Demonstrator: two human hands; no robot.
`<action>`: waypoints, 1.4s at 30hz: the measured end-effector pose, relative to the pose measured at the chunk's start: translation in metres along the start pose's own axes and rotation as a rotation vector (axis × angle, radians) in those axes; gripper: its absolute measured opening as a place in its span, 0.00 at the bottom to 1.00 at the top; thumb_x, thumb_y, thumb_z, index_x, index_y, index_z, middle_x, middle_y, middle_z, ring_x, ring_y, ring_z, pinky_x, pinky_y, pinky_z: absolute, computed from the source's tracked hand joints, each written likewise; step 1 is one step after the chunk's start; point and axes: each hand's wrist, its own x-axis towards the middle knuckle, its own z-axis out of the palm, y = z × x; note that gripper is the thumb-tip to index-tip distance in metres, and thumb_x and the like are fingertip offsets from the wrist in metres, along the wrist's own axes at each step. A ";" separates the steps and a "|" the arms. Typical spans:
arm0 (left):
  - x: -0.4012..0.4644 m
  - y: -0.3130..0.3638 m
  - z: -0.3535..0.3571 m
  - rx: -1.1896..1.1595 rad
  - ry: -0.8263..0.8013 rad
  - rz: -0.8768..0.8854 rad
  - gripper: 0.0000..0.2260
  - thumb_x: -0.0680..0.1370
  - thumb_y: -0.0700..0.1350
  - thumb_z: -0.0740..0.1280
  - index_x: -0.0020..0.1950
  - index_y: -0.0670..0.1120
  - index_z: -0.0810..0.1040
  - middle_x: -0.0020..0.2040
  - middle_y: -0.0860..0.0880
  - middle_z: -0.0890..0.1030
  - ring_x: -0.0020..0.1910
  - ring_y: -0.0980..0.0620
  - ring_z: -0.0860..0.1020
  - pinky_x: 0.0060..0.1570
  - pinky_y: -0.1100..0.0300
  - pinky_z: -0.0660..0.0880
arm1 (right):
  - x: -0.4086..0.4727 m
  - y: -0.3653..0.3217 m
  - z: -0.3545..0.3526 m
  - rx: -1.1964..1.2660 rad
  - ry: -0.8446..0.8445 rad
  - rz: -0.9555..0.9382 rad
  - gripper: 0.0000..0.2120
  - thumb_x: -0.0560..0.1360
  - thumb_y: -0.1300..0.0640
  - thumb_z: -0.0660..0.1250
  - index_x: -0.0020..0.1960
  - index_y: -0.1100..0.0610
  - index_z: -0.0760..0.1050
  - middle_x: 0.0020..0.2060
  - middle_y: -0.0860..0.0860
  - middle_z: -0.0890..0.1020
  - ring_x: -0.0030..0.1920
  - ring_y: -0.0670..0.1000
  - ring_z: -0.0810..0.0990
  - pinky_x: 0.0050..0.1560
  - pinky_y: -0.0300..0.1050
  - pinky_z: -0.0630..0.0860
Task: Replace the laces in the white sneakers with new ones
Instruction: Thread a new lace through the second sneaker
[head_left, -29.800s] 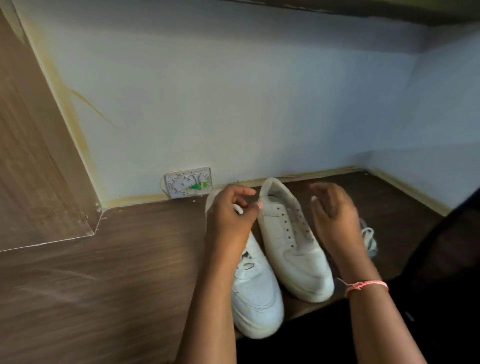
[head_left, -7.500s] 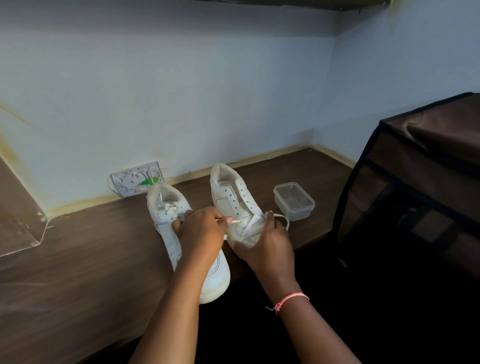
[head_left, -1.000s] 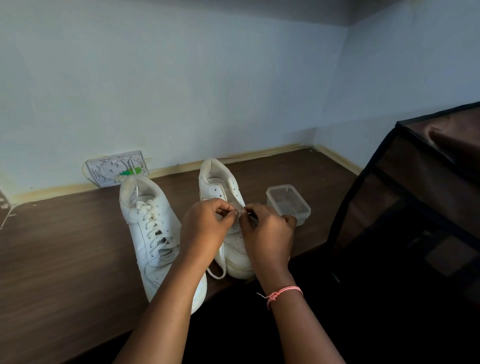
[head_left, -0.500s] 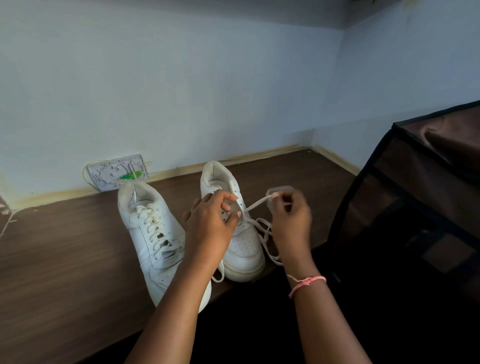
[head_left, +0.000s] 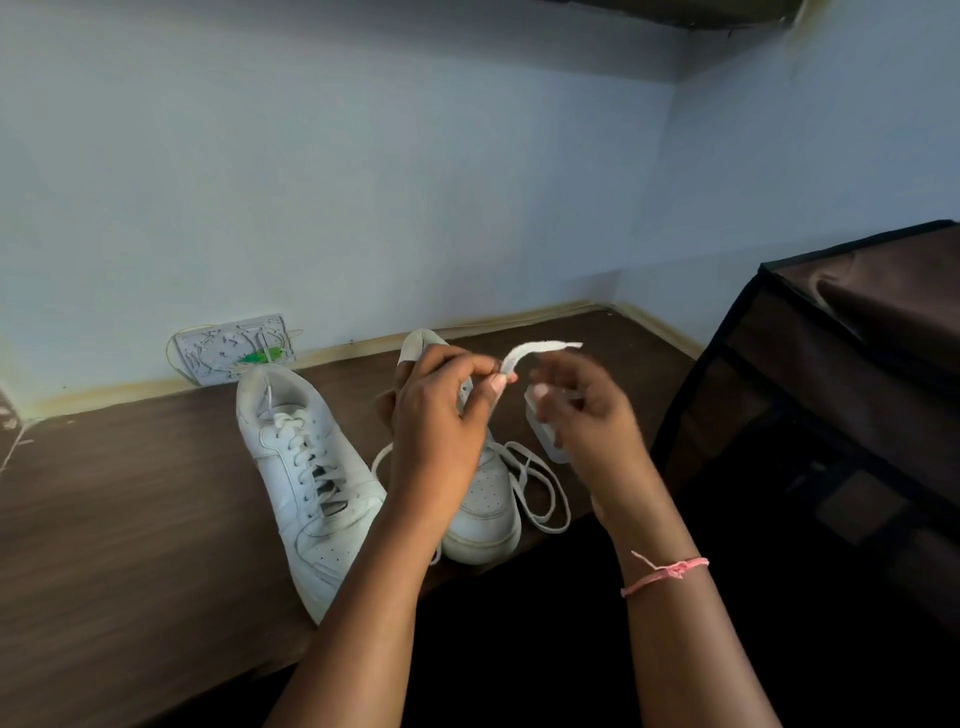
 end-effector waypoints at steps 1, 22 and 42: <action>0.001 0.007 -0.001 -0.046 0.008 0.013 0.04 0.76 0.52 0.68 0.46 0.55 0.83 0.48 0.59 0.77 0.51 0.57 0.76 0.53 0.46 0.73 | -0.002 0.004 0.002 -0.116 -0.057 -0.006 0.09 0.77 0.61 0.69 0.52 0.48 0.79 0.49 0.48 0.81 0.43 0.38 0.79 0.38 0.31 0.73; 0.005 -0.045 -0.033 0.102 -0.229 -0.276 0.12 0.78 0.44 0.68 0.48 0.63 0.82 0.48 0.60 0.82 0.47 0.62 0.79 0.55 0.49 0.76 | -0.002 0.032 0.014 -0.547 -0.054 0.106 0.11 0.79 0.57 0.65 0.61 0.52 0.78 0.51 0.47 0.81 0.48 0.43 0.79 0.41 0.31 0.75; -0.015 -0.015 0.003 0.121 -0.217 -0.098 0.02 0.76 0.52 0.71 0.45 0.56 0.79 0.41 0.61 0.79 0.41 0.61 0.76 0.51 0.52 0.67 | 0.001 -0.004 -0.004 0.254 0.151 0.132 0.12 0.78 0.68 0.62 0.57 0.58 0.77 0.48 0.59 0.82 0.39 0.50 0.80 0.35 0.38 0.77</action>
